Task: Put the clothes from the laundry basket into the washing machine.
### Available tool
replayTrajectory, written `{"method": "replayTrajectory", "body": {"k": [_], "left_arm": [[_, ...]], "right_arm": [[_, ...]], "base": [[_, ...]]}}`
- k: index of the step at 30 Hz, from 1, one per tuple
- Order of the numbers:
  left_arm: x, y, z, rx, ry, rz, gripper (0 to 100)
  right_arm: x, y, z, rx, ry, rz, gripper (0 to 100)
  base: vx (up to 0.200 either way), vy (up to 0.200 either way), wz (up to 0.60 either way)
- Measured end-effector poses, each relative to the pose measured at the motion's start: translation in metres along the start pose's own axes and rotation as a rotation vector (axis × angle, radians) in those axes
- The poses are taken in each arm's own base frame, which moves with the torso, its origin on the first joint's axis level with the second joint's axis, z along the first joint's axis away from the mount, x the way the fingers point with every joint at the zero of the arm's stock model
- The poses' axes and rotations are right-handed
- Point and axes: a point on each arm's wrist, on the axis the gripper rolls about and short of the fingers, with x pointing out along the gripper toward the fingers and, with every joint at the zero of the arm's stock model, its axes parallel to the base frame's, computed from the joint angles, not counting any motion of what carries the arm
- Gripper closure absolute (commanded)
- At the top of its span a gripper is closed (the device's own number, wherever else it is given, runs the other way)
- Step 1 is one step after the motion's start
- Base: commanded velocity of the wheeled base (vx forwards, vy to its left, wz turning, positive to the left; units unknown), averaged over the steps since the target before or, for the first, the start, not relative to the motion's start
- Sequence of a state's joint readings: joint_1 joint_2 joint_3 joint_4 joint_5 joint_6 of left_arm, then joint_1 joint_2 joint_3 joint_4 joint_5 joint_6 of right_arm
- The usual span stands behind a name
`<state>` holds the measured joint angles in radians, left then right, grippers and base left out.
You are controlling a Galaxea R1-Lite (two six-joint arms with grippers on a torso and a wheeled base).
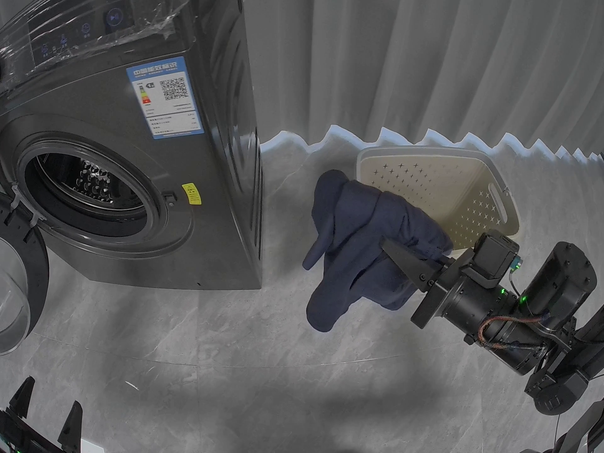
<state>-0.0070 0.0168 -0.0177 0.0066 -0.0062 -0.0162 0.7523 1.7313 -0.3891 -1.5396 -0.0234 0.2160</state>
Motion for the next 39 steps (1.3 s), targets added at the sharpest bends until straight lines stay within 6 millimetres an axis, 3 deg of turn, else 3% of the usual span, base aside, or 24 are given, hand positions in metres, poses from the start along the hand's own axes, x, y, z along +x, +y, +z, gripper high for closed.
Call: {"method": "replayTrajectory", "body": {"k": [9,15,30,39], "left_arm": [[0.0000,0.0000,0.0001,0.001,-0.001,0.000,0],[0.0000,0.0000,0.0000,0.000,0.000,-0.001,0],[0.0000,-0.0001,0.0001,0.001,0.000,0.000,0],[0.0001,-0.0001,0.0001,0.001,0.000,0.000,0]], "right_arm": [[0.0003,-0.0002,0.0022,-0.001,-0.009,-0.002,100],[0.0006,0.0001,0.0025,-0.001,-0.010,-0.001,100],[0.0016,-0.0020,0.0040,-0.002,-0.018,-0.008,100],[0.0014,-0.0028,0.0045,-0.003,-0.020,-0.011,100]], "base": [[0.000,0.200,0.00],[0.000,0.000,0.00],[-0.200,0.000,0.00],[0.000,0.067,0.00]]}}
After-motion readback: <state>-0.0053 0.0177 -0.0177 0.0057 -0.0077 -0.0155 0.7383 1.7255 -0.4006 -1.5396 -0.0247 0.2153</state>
